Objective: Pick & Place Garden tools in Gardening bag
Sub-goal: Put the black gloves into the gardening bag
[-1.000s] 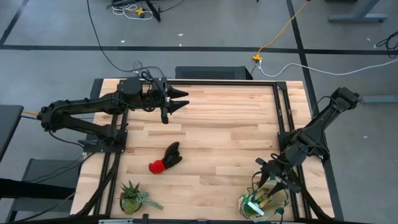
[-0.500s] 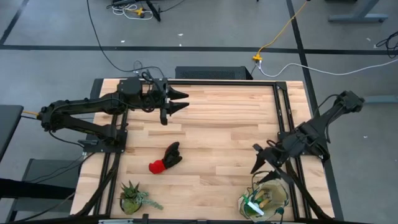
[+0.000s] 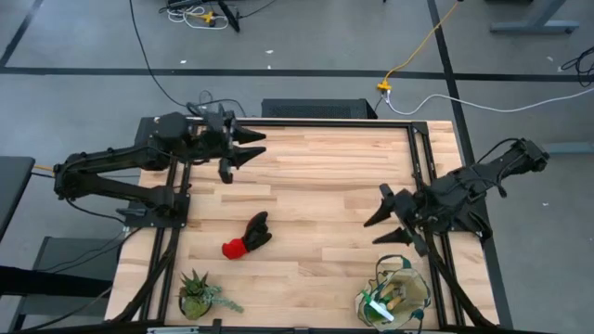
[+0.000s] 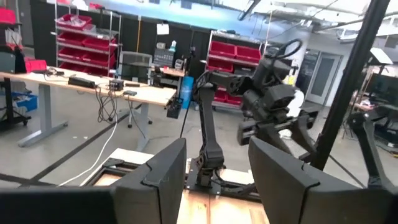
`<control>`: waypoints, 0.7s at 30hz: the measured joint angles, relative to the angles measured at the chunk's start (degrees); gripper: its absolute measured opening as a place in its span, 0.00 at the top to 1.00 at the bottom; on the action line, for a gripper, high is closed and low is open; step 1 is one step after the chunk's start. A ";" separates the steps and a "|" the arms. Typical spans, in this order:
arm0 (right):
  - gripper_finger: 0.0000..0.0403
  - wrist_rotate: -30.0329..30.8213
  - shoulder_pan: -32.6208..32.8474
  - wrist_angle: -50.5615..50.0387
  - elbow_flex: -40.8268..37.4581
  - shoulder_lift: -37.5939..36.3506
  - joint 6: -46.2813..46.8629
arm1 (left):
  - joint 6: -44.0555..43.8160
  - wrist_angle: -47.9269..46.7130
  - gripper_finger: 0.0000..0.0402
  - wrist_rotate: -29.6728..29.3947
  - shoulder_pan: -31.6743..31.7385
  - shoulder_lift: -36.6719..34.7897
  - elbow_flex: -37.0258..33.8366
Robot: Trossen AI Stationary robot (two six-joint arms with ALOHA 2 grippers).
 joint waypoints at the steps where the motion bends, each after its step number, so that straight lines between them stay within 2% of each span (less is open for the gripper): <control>1: 0.46 0.56 -0.45 0.00 0.29 0.00 -0.37 | 0.00 -0.41 0.55 0.00 0.00 -0.82 0.00; 5: 0.46 2.54 -1.73 0.00 0.64 0.00 -1.00 | 0.00 -2.90 0.55 0.02 0.00 -4.48 0.00; 13: 0.46 2.55 -3.57 0.01 0.64 0.02 -1.18 | 0.02 -8.99 0.55 0.00 0.00 -10.51 -0.02; 21: 0.46 2.57 -5.10 0.02 0.64 0.02 -2.25 | -0.63 -17.30 0.55 0.07 -0.08 -12.47 -0.02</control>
